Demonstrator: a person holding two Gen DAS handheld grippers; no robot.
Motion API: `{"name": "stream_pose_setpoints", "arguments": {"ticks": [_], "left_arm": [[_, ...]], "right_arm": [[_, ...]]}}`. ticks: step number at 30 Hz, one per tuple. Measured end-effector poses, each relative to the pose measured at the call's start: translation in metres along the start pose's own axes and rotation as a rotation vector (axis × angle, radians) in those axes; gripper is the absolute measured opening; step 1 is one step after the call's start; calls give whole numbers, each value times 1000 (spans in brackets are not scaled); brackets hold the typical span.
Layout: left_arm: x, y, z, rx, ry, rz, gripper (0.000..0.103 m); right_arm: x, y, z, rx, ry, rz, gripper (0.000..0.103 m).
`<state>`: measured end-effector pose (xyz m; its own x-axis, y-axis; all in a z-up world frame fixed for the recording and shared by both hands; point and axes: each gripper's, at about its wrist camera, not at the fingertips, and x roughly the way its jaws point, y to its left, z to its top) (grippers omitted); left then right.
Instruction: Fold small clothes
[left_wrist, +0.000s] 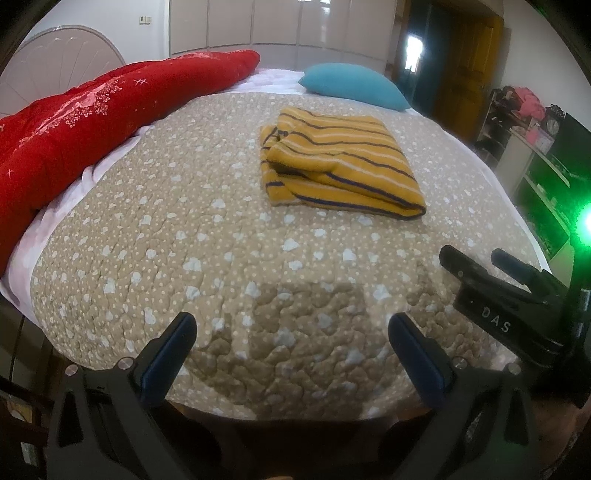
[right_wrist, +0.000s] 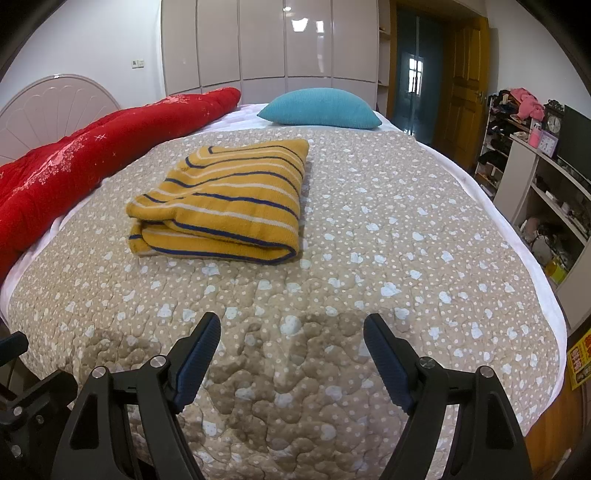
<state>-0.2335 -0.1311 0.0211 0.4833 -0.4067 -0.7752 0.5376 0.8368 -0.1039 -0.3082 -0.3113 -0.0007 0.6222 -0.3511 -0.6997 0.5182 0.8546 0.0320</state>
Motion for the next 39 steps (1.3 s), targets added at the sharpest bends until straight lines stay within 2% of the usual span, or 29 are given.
{"name": "stream_pose_setpoints", "arguments": {"ticks": [15,21,30,39], "left_arm": [[23,19,7,-18,33,50,103],[30,19,13,-9,36,61,103],[54,11,16,39,95,78,103],[76,8,21,52,144,81,103]], "right_arm": [[13,5,-1,-12,13,-3,85],[9,8,4,-46,-52,-50,88],[36,-1,4,-28,19,-46,88],[49,-2,7,-28,42,-36,88]]}}
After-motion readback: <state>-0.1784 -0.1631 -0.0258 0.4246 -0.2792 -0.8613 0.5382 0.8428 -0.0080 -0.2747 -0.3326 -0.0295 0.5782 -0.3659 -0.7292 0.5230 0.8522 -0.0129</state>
